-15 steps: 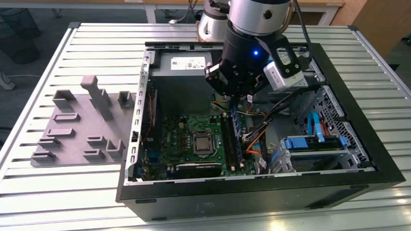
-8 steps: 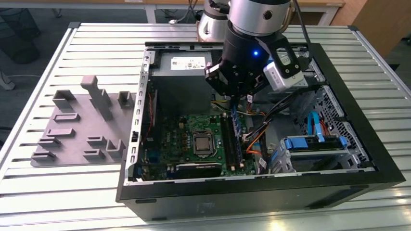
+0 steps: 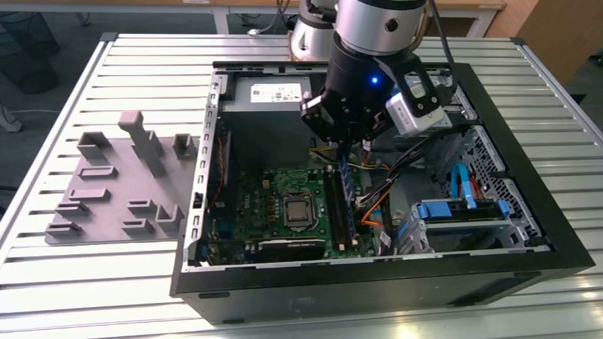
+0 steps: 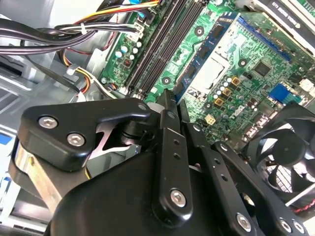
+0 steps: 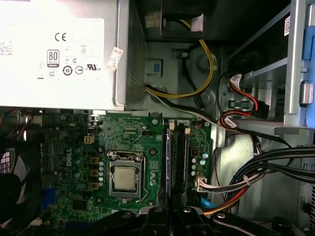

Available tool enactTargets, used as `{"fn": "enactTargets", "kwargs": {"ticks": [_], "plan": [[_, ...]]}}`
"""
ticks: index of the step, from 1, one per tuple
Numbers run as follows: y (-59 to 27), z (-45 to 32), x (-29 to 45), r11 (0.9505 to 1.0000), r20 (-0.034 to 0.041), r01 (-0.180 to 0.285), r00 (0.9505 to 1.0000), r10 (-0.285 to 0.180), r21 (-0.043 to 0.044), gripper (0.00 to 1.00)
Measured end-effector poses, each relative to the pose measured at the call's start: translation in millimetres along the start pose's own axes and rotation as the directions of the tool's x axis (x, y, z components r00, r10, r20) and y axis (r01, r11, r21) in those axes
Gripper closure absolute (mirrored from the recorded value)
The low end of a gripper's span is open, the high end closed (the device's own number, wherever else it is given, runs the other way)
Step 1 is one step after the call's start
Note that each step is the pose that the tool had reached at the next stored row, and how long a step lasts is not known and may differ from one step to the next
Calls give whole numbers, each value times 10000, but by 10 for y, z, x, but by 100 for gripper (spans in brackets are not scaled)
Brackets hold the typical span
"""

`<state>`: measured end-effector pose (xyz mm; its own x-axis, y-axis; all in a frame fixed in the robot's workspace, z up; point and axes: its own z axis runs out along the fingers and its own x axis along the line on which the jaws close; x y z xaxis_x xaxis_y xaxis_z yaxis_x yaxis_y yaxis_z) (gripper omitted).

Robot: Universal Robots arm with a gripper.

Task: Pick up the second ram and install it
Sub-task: 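Insert the second ram into the second slot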

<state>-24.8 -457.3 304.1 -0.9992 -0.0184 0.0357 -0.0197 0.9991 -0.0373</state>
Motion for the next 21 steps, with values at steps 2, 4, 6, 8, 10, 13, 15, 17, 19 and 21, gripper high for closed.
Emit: {"fn": "enactTargets", "kwargs": {"ticks": [2, 4, 6, 8, 10, 13, 15, 17, 19, 21], "plan": [[2, 36, -1, 10000, 0, -17, 10000, 17, -1, 86], [3, 72, -3, 10000, -1, -30, 10000, 30, -3, 86], [-4, 110, -5, 10000, -1, -50, 10000, 50, -3, 86], [-12, 146, -5, 9999, -4, -108, 9999, 108, -5, 86], [-13, 183, -6, 9998, -7, -209, 9998, 209, -9, 86], [-35, 236, -8, 9996, -12, -280, 9996, 280, -8, 86], [-60, 275, -9, 9996, -11, -285, 9996, 285, -12, 86], [-80, 313, -10, 9996, -11, -287, 9996, 287, -11, 86], [-91, 349, -10, 9996, -11, -293, 9996, 293, -11, 86], [-91, 385, -12, 9996, -12, -299, 9996, 299, -12, 86]]}}
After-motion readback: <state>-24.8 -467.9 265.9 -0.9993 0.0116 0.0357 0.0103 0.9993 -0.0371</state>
